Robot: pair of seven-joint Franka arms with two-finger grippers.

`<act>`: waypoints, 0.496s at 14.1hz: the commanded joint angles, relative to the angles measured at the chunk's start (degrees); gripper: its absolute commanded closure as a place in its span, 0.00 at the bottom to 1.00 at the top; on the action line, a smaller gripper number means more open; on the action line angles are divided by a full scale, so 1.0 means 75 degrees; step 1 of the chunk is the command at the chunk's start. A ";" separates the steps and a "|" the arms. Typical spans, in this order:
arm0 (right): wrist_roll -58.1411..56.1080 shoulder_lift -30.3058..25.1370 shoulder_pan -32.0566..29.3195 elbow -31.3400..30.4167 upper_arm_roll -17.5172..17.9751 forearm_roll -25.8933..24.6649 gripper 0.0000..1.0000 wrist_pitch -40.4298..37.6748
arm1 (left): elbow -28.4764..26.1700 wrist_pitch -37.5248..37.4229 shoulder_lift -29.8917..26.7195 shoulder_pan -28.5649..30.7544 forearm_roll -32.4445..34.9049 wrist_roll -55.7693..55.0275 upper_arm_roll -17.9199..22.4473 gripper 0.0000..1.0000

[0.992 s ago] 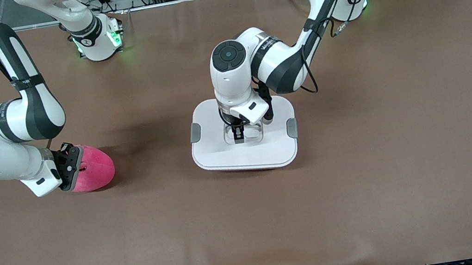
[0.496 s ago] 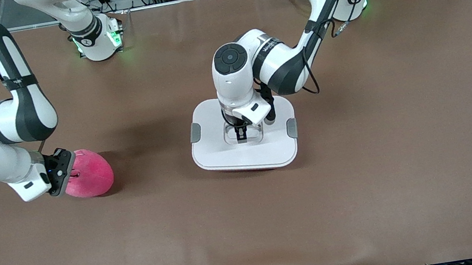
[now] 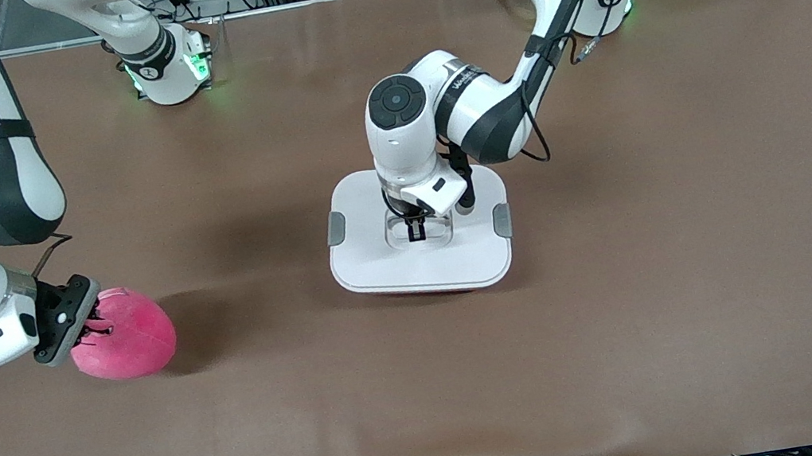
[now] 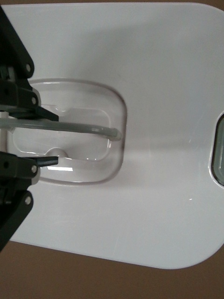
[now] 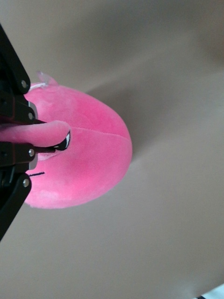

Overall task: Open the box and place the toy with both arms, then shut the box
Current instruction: 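Lift the lid with the left gripper while the right gripper lifts the toy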

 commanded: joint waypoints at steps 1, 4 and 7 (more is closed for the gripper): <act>0.0594 0.0218 0.0243 0.0635 0.0025 0.0182 1.00 -0.0141 | -0.0159 -0.0234 -0.0265 0.0029 0.0143 -0.0144 -0.0005 0.73; 0.0865 0.0218 0.0302 0.0672 0.0037 0.0205 1.00 -0.0176 | -0.0159 -0.0246 -0.0277 0.0030 0.0096 -0.0156 -0.0017 0.83; 0.1497 0.0206 0.0536 0.0683 0.0037 0.0205 1.00 -0.0176 | -0.0147 -0.0246 -0.0277 0.0018 0.0073 -0.0284 -0.0017 0.85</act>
